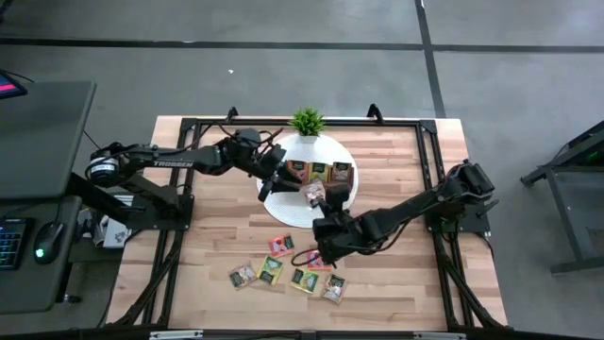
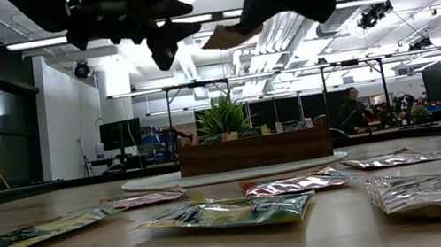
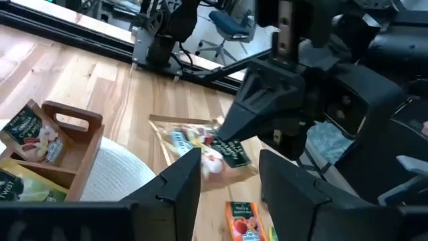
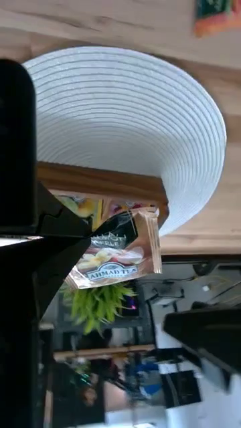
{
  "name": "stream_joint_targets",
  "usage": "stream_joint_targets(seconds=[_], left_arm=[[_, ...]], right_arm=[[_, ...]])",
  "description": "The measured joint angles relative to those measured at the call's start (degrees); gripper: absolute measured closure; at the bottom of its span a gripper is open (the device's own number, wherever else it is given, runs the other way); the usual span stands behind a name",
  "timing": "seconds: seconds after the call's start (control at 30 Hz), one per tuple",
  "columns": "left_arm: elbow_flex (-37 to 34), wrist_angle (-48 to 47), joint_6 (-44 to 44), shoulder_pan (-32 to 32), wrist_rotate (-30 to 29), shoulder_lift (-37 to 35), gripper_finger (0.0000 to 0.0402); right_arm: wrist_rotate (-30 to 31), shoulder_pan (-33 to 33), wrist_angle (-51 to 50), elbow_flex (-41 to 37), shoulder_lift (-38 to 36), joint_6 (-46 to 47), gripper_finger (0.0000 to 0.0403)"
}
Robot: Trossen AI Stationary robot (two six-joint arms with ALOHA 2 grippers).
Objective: Pick & Place Tea
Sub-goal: Put the brown tea bag into the right section of the wooden organizer
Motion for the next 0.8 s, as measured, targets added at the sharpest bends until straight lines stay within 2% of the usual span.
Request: stream_joint_targets(seconds=[0.17,0.43,0.8], left_arm=[[0.0,-0.3,-0.1,0.0,0.4,0.0,0.0252],[0.0,-2.9,-1.2,0.0,-0.7,0.0,0.0252],[0.0,-2.7,-1.9,0.0,5.0,0.0,0.0252]], right_arm=[[3.0,1.2,0.5,0.8,0.0,-11.3,0.0403],[3.7,2.3,0.7,0.9,0.0,-28.1,0.0403],[3.6,1.7,1.0,0.9,0.0,-43.6,0.0403]])
